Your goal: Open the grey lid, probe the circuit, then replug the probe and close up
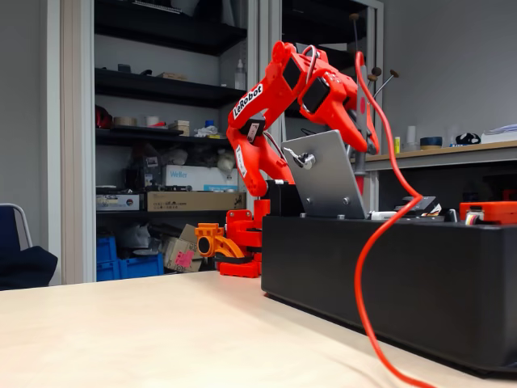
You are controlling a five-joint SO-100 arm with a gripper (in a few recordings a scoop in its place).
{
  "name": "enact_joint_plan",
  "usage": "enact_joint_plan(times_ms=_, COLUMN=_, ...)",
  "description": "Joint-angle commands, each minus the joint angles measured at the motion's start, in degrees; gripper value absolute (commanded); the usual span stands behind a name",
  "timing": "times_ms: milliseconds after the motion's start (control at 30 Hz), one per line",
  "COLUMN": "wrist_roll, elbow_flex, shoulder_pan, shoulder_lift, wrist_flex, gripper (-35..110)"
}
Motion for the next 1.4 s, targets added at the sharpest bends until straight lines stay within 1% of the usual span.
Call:
enact_joint_plan(times_ms=0, wrist_roll=0.3, elbow_flex=0.8, shoulder_pan=0.1, shoulder_lift=2.6, wrist_flex=-0.7, gripper=0)
enact_joint_plan(times_ms=700, wrist_roll=-1.2, elbow_flex=6.1, shoulder_pan=2.2, shoulder_lift=4.7, wrist_flex=-3.9, gripper=0)
enact_joint_plan(times_ms=1367, wrist_roll=-1.6, elbow_flex=7.6, shoulder_pan=3.3, shoulder_lift=6.5, wrist_flex=-3.3, gripper=0)
